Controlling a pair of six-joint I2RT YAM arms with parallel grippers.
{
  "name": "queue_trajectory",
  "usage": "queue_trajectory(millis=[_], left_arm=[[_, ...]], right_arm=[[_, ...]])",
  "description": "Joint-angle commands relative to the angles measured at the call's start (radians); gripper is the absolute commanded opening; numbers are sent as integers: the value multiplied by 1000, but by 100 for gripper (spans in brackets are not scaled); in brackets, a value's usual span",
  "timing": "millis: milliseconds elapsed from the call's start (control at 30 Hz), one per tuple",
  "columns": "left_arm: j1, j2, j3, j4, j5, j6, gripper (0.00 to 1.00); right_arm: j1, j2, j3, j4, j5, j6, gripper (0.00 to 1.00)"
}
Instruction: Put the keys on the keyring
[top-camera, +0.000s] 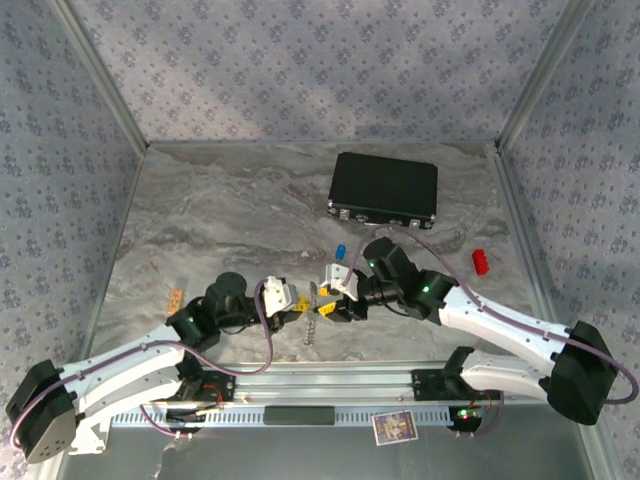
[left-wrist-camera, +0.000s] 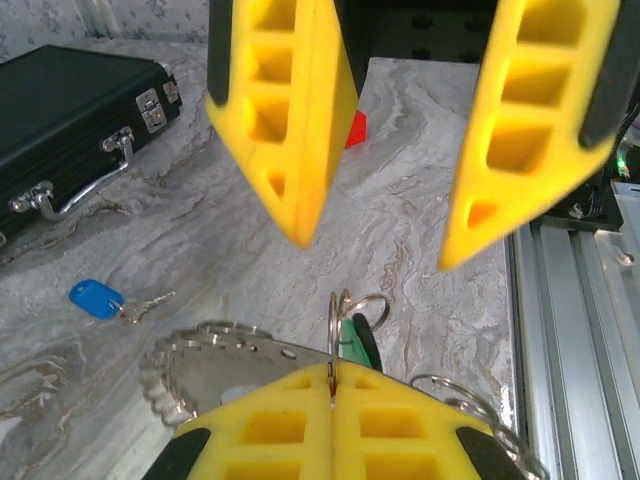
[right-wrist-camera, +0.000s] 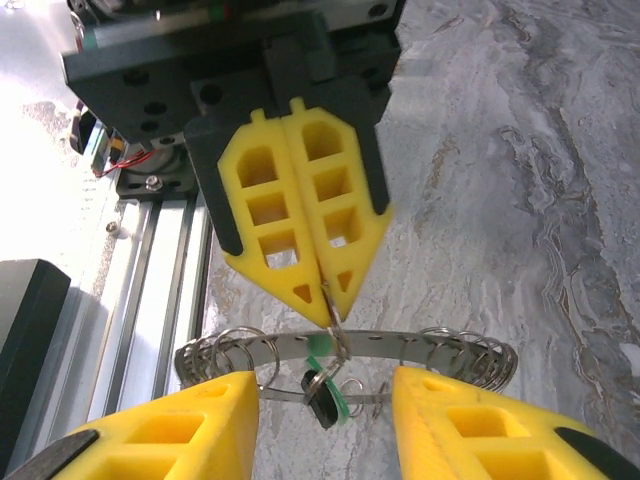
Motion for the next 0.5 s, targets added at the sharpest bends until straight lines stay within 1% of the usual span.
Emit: queue_trajectory(millis=[0,267,367,467], left_arm=[[-3,-2,-40,216,27,-45,0],[-3,42,-71,292,46,-62,0],[-4,48,-76,297,48,-67,0],[-4,44,-82,300,51,-70,0]], right_arm=[[-11,-5,-21,83,-82,37,40],[-11,51,-38,142,-95,60,34],[-13,65,-41,153,-68,63,28],[-13,71,-41,151,-76,63,16]])
